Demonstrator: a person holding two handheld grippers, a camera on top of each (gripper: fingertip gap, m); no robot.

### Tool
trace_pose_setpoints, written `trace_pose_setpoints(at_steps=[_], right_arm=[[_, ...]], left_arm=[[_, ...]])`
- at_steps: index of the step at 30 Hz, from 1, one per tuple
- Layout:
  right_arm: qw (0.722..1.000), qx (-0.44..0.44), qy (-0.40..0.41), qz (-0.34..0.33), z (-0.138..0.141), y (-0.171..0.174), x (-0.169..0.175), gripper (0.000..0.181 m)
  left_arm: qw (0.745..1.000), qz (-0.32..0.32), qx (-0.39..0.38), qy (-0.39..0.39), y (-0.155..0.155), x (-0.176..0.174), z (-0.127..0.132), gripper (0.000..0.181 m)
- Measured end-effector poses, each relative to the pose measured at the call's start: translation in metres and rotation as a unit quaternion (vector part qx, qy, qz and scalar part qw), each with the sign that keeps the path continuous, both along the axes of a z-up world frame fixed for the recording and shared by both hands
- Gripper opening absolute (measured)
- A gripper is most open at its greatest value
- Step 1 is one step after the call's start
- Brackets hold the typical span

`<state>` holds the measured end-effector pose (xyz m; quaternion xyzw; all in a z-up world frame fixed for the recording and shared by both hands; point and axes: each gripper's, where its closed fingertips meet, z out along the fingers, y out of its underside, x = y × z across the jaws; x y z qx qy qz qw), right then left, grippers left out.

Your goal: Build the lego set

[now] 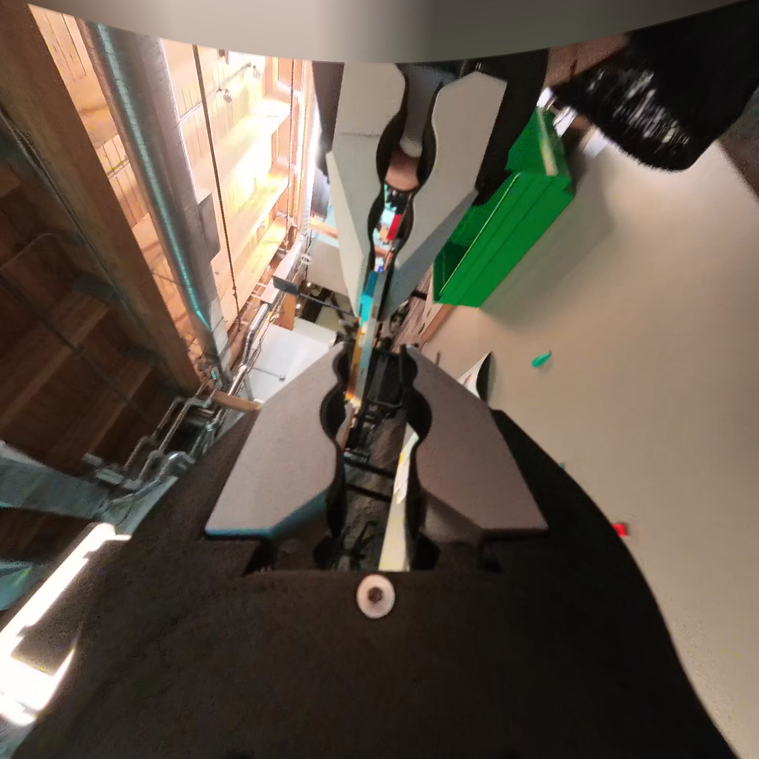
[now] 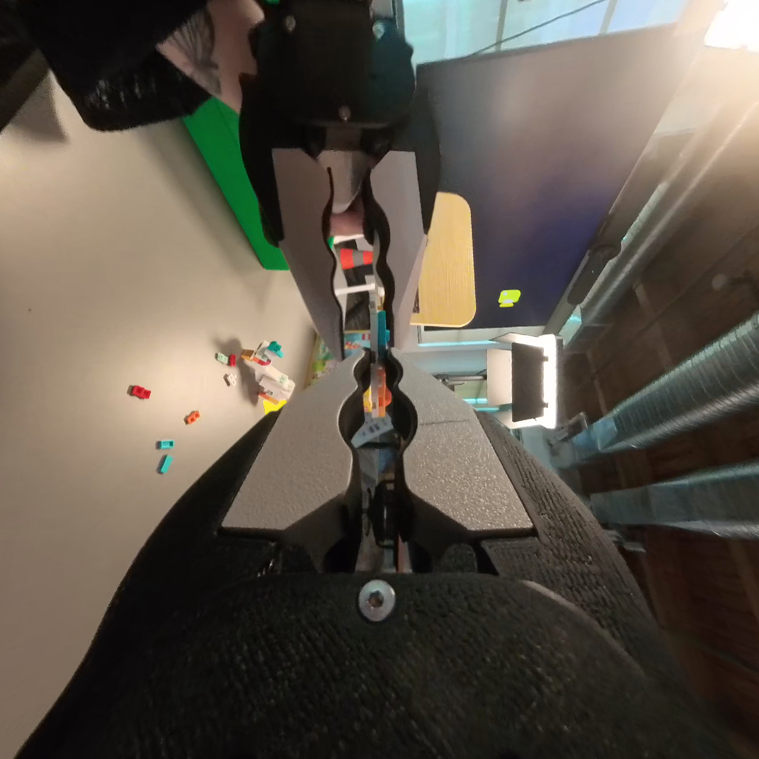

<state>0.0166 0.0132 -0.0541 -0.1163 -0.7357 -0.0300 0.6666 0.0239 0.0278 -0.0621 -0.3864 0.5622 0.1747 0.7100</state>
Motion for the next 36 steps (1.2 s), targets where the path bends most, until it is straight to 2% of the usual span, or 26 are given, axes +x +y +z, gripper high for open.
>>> trace_pose_setpoints(at_steps=[4,7,10,15,17,22,25,27,30,33,36], right_arm=[[0.999,-0.027,0.007,0.035,0.001,-0.005,0.001,0.005],[0.997,-0.041,0.01,0.059,0.001,-0.011,0.004,0.004],[0.995,-0.05,0.014,0.089,0.001,-0.02,0.007,0.004],[0.99,-0.07,0.016,0.123,0.0,-0.027,0.01,0.004],[0.988,-0.077,0.01,0.131,-0.002,-0.028,0.01,0.004],[0.988,-0.1,0.019,0.114,-0.004,-0.012,0.006,0.004],[0.989,-0.12,0.023,0.088,-0.009,0.006,-0.001,0.007],[0.985,-0.159,0.013,0.058,-0.016,0.028,-0.002,0.022],[0.952,-0.303,-0.029,-0.006,-0.044,0.069,-0.002,0.025],[0.882,-0.454,-0.087,-0.093,-0.095,0.102,-0.009,0.027],[0.815,-0.544,-0.14,-0.141,-0.148,0.111,-0.028,0.025]], left_arm=[[0.999,-0.037,-0.018,-0.025,-0.007,0.001,0.001,0.03],[0.998,-0.026,-0.031,-0.045,-0.002,-0.01,0.003,0.047],[0.995,-0.062,-0.053,-0.053,-0.009,-0.012,0.001,0.036],[0.993,-0.085,-0.071,-0.037,-0.013,-0.007,-0.007,0.023],[0.994,-0.086,-0.06,-0.036,-0.014,-0.006,-0.006,0.007],[0.997,-0.058,-0.048,-0.016,-0.005,-0.015,-0.008,0.005],[1.0,-0.004,-0.029,-0.002,0.008,-0.026,-0.013,0.004],[0.998,0.054,-0.012,0.013,0.021,-0.042,-0.019,0.004],[0.988,0.15,0.004,0.034,0.041,-0.081,-0.037,0.004],[0.976,0.214,-0.014,0.027,0.059,-0.116,-0.069,0.004],[0.961,0.27,-0.036,0.043,0.075,-0.143,-0.11,0.004]])
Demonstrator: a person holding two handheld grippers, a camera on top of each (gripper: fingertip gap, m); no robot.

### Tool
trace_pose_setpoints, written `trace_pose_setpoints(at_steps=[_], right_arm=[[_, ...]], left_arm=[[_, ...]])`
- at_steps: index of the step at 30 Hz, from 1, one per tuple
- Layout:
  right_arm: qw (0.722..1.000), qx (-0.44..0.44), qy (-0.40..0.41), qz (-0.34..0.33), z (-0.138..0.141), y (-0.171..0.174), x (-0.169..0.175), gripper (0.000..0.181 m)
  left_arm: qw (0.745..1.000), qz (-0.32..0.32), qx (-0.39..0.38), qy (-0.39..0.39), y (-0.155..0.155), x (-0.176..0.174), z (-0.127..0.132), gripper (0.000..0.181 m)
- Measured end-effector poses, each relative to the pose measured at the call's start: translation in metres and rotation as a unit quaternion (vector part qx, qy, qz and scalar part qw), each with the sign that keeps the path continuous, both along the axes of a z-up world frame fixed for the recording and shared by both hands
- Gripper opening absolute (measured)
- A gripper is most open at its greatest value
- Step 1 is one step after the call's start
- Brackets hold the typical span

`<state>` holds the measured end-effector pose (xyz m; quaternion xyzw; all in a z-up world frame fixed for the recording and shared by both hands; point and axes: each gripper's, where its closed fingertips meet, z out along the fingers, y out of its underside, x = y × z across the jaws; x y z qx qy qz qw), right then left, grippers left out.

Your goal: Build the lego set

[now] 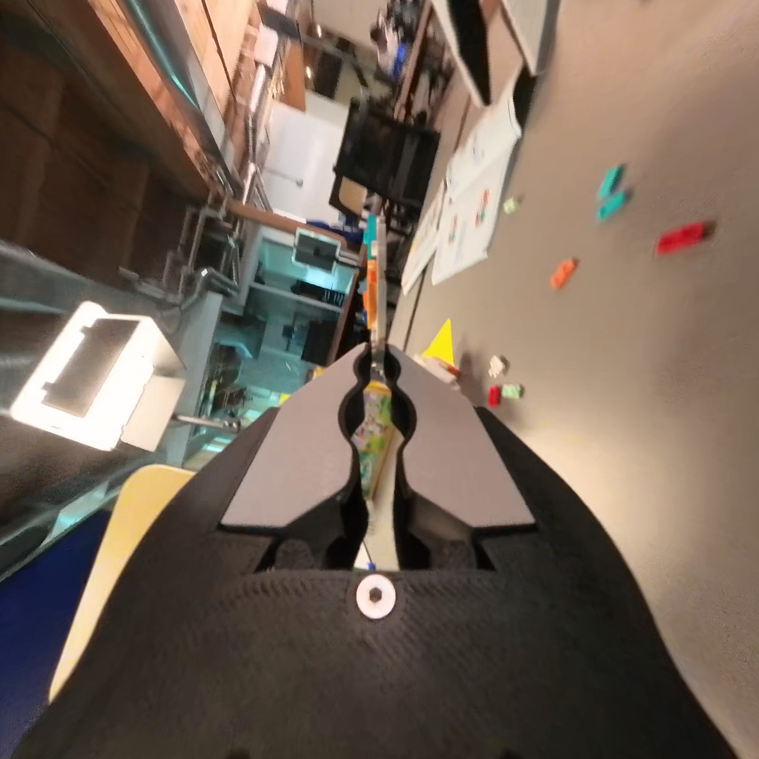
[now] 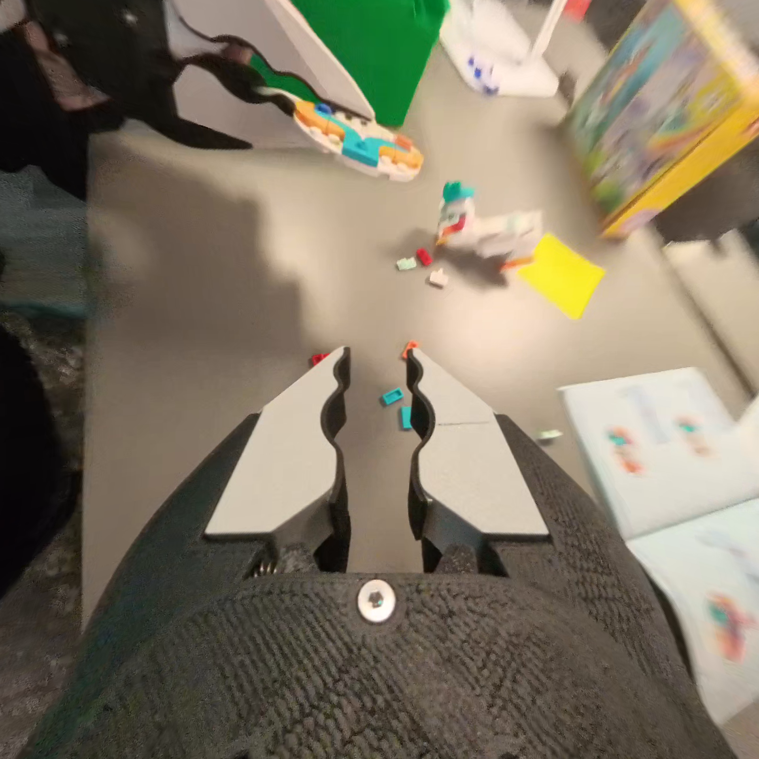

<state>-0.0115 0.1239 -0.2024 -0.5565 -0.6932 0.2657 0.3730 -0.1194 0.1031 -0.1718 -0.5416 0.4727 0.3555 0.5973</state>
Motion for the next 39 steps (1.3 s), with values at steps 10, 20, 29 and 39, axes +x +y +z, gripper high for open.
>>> trace_pose_setpoints(at_steps=[10,20,29,39], right_arm=[[0.987,-0.09,-0.097,-0.093,-0.083,0.036,-0.044,0.021],[0.994,0.047,-0.089,-0.035,-0.073,0.04,-0.043,0.006],[0.701,0.629,-0.224,0.251,-0.06,0.02,-0.001,0.006],[0.534,0.693,-0.274,0.4,-0.076,-0.002,0.025,0.006]], left_arm=[[0.996,0.048,-0.015,0.072,0.012,-0.016,-0.056,0.004],[0.989,0.05,-0.019,0.137,0.014,-0.006,-0.07,0.004],[0.99,0.05,-0.024,0.13,0.015,-0.006,-0.071,0.004],[0.989,0.048,-0.029,0.138,0.014,-0.005,-0.074,0.004]])
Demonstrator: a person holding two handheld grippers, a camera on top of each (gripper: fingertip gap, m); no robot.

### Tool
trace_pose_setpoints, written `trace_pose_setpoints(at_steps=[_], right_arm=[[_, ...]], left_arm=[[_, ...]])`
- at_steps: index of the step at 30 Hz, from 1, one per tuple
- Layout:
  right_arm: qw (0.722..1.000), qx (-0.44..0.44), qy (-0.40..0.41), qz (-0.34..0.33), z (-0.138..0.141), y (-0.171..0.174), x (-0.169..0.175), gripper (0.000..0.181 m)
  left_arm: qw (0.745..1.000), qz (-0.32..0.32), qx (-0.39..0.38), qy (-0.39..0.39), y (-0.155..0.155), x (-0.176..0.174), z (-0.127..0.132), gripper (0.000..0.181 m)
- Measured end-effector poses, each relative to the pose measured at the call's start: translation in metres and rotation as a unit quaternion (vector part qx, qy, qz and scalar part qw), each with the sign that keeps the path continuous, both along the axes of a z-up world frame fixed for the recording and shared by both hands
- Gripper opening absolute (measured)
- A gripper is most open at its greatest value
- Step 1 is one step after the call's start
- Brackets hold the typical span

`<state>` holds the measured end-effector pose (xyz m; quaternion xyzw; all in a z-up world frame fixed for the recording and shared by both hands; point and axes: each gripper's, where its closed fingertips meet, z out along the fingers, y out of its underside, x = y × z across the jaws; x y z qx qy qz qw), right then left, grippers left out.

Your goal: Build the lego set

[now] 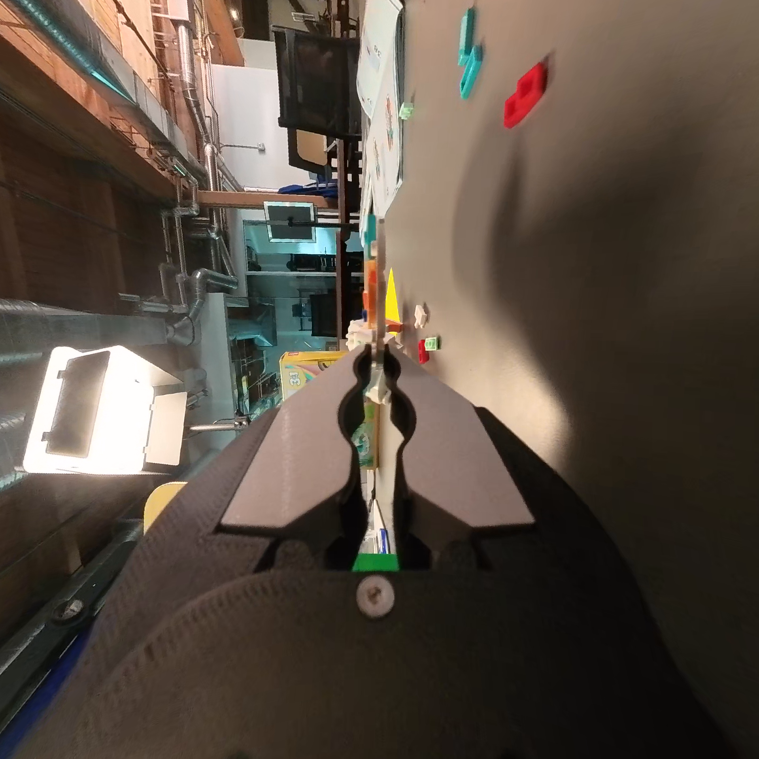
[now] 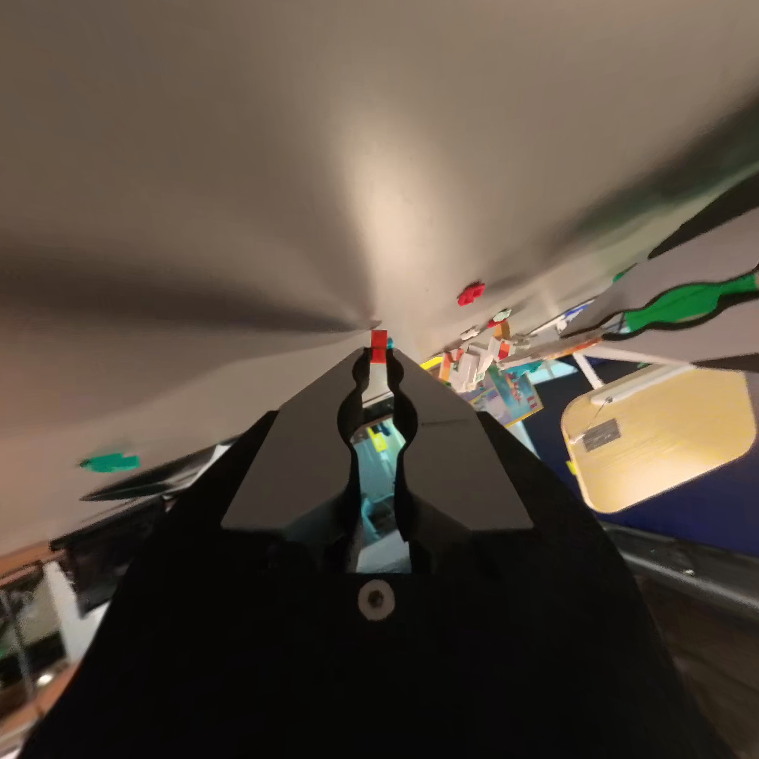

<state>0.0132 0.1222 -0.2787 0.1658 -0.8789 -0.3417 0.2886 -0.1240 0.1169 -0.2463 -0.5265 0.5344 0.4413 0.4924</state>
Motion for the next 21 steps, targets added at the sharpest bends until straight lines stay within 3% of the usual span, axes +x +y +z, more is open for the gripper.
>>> trace_pose_setpoints(at_steps=[7,13,18,21], right_arm=[[0.997,0.048,-0.042,0.049,-0.002,-0.019,0.006,0.006],[0.995,0.034,-0.05,0.082,-0.008,-0.038,0.006,0.006],[0.997,-0.025,-0.041,0.06,-0.003,-0.043,0.003,0.031],[0.994,-0.109,-0.029,-0.008,0.004,-0.039,0.005,0.038]], left_arm=[[1.0,-0.001,-0.004,0.0,0.0,0.001,-0.001,0.004],[1.0,-0.001,-0.006,0.004,0.0,0.001,-0.002,0.004],[1.0,-0.001,-0.007,0.007,0.0,0.001,-0.003,0.004],[1.0,-0.001,-0.006,0.006,-0.001,0.001,-0.003,0.004]])
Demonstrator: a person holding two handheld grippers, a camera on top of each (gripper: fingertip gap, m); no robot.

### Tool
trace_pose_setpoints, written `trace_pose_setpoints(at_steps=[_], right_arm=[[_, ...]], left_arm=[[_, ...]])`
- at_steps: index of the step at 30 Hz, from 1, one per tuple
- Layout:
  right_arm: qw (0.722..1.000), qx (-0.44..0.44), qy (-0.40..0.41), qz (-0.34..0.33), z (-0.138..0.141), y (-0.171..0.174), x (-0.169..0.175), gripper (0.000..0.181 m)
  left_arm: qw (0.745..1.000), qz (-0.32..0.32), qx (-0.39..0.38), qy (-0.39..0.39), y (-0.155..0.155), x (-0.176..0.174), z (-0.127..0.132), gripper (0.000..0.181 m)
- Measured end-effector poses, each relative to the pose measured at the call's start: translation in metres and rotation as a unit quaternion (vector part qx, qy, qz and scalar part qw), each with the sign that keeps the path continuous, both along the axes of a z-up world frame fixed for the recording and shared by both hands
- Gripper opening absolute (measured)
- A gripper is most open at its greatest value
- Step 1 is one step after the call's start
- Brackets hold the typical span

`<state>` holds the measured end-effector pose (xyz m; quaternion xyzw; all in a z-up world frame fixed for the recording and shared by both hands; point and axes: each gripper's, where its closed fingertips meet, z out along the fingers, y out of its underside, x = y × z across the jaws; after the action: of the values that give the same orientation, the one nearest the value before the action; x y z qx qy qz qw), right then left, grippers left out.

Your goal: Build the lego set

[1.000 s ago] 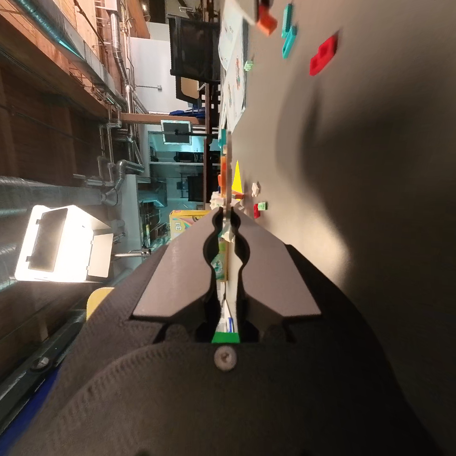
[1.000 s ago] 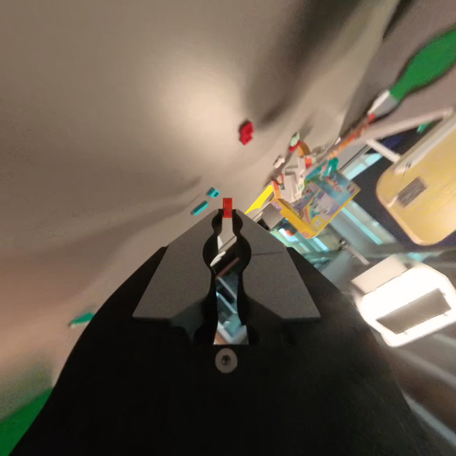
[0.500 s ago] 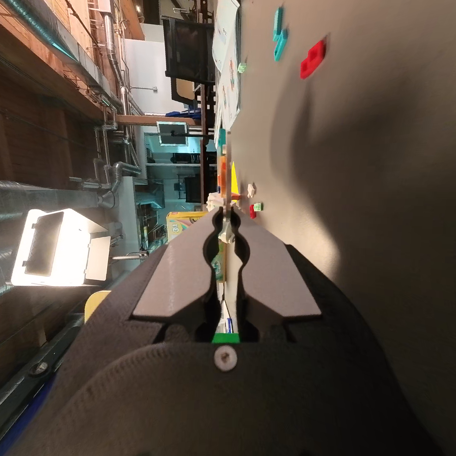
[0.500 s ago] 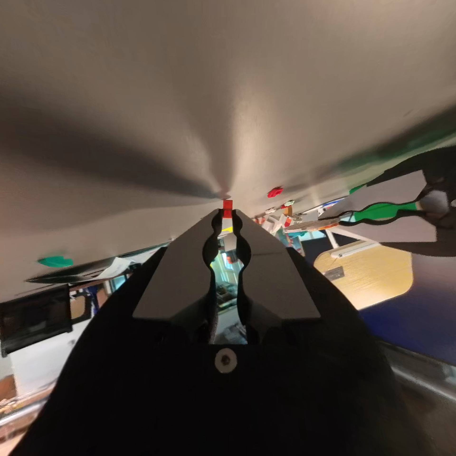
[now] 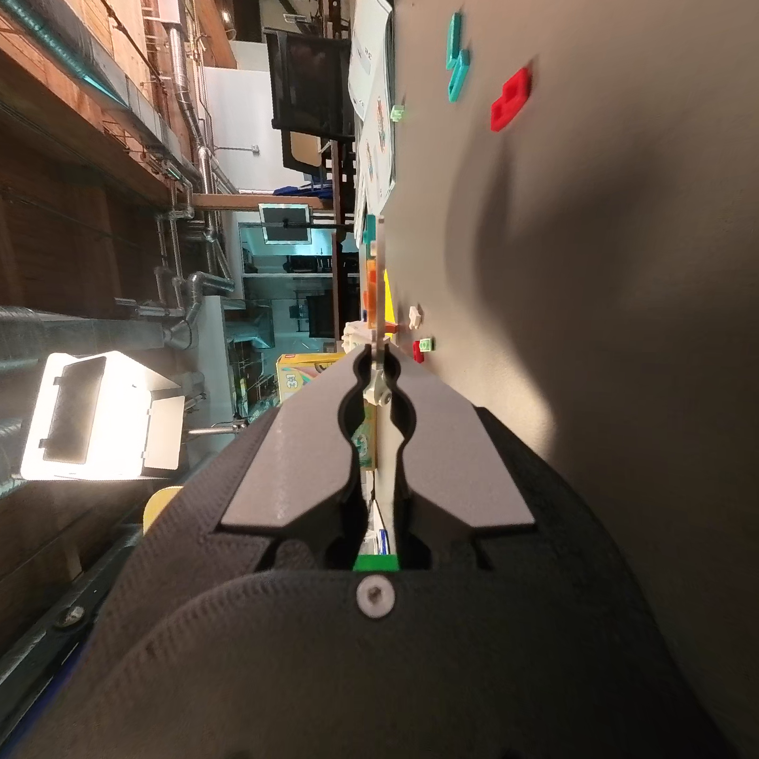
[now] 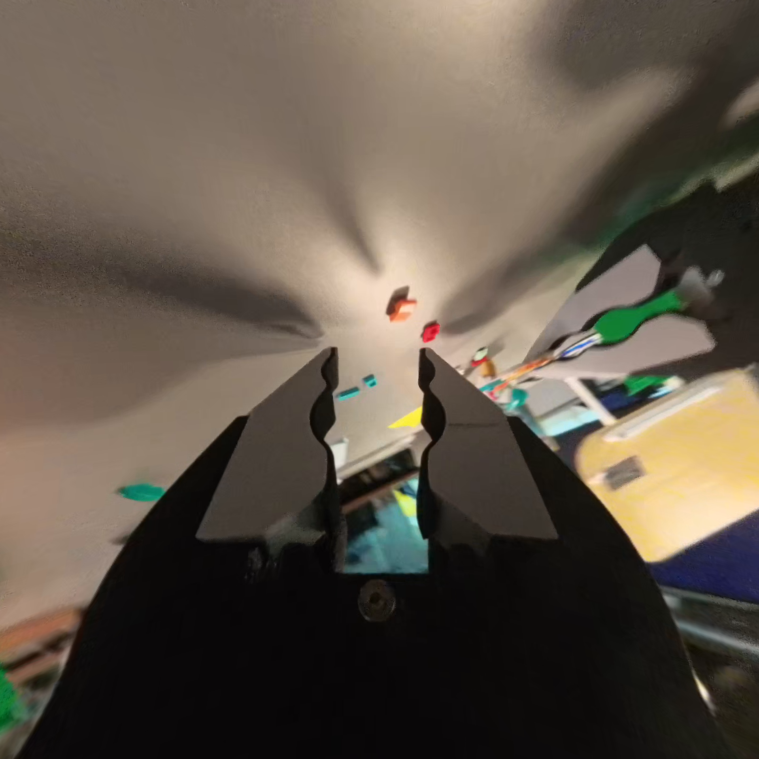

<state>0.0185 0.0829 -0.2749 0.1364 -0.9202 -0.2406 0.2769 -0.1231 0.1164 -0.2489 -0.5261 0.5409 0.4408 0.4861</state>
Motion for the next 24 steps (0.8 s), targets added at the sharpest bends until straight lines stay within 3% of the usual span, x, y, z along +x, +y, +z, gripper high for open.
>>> trace_pose_setpoints(at_steps=[2,5,8,10,13,17,21,24], right_arm=[[0.991,-0.102,0.004,-0.091,0.002,0.003,0.003,0.036],[0.93,-0.28,0.004,-0.237,0.002,-0.001,0.005,0.028],[0.859,-0.407,0.053,-0.304,0.019,-0.002,-0.015,0.029],[0.833,-0.446,0.108,-0.31,0.035,0.0,-0.035,0.036],[0.859,-0.4,0.183,-0.261,0.04,-0.004,-0.059,0.041],[0.897,-0.292,0.265,-0.2,0.036,-0.005,-0.083,0.032],[0.901,-0.234,0.316,-0.182,0.046,0.007,-0.091,0.006],[0.896,-0.222,0.324,-0.208,0.049,0.023,-0.088,0.004]], left_arm=[[1.0,0.0,0.0,-0.002,0.0,0.0,0.0,0.004],[1.0,-0.001,0.001,-0.003,0.0,0.002,0.001,0.004],[1.0,-0.009,0.001,-0.006,-0.001,0.008,0.002,0.004],[1.0,-0.016,0.0,-0.019,-0.002,0.013,0.003,0.004],[0.998,-0.016,-0.005,-0.059,-0.003,0.017,0.008,0.004],[0.996,-0.019,-0.008,-0.083,-0.004,0.015,0.011,0.004],[0.998,-0.019,-0.002,-0.067,-0.005,0.014,0.011,0.004],[0.997,-0.025,0.004,-0.073,-0.006,0.015,0.014,0.004]])
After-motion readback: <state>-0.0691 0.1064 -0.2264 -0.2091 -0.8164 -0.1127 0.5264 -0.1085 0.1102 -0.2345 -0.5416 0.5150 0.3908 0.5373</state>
